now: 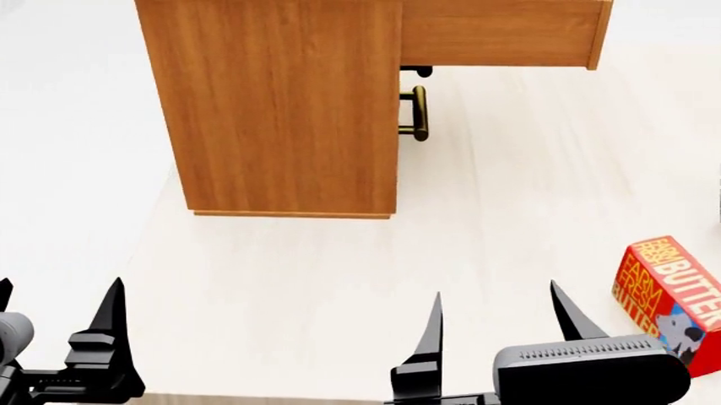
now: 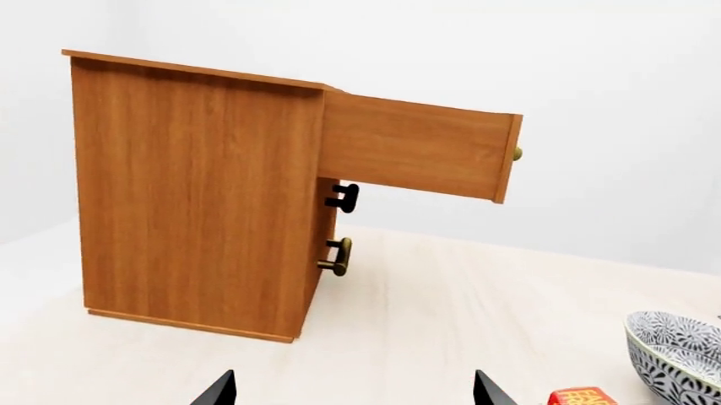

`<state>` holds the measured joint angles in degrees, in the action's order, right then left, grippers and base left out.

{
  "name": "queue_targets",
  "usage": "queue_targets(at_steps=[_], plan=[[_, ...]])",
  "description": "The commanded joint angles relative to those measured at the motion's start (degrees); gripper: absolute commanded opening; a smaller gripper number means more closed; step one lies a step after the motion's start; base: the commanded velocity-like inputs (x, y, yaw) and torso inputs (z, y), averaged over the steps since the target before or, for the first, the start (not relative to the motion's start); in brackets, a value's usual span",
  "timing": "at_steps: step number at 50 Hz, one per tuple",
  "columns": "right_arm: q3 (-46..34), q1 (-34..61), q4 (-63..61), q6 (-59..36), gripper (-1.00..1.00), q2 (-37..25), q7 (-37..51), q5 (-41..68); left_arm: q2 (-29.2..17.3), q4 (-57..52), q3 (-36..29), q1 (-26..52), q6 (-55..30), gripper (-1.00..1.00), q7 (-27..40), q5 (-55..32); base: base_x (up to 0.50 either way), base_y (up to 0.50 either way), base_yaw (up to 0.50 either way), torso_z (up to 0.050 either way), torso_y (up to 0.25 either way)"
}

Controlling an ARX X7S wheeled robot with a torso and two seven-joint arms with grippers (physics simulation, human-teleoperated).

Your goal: Close the top drawer of the cabinet.

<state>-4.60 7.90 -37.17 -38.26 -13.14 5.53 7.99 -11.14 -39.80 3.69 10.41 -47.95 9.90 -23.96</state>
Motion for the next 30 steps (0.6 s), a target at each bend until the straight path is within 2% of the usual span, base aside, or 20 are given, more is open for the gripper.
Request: queue_targets(at_steps=[1,20,30], plan=[[-0.9,-0.9,0.2,1.7,1.0,-0.5,0.3,-0.4,-0.3,0.1,-0.4,-0.1,0.5,1.0,0.3,-0.2,0.02,0.5,0.0,0.0,0.0],[1.4,-0.4,0.3,1.5,1.0,0.9,0.7,2.9,-0.8,0.6,-0.8,-0.1,0.9,1.0,0.8,-0.8,0.01,0.03,0.0,0.0,0.0],[1.9,-0.5,0.3,2.4,1.0,0.9,1.1,3.6,-1.0,0.7,-1.0,-0.2,1.3,1.0,1.0,-1.1,0.48,0.0,0.0,0.0,0.0]])
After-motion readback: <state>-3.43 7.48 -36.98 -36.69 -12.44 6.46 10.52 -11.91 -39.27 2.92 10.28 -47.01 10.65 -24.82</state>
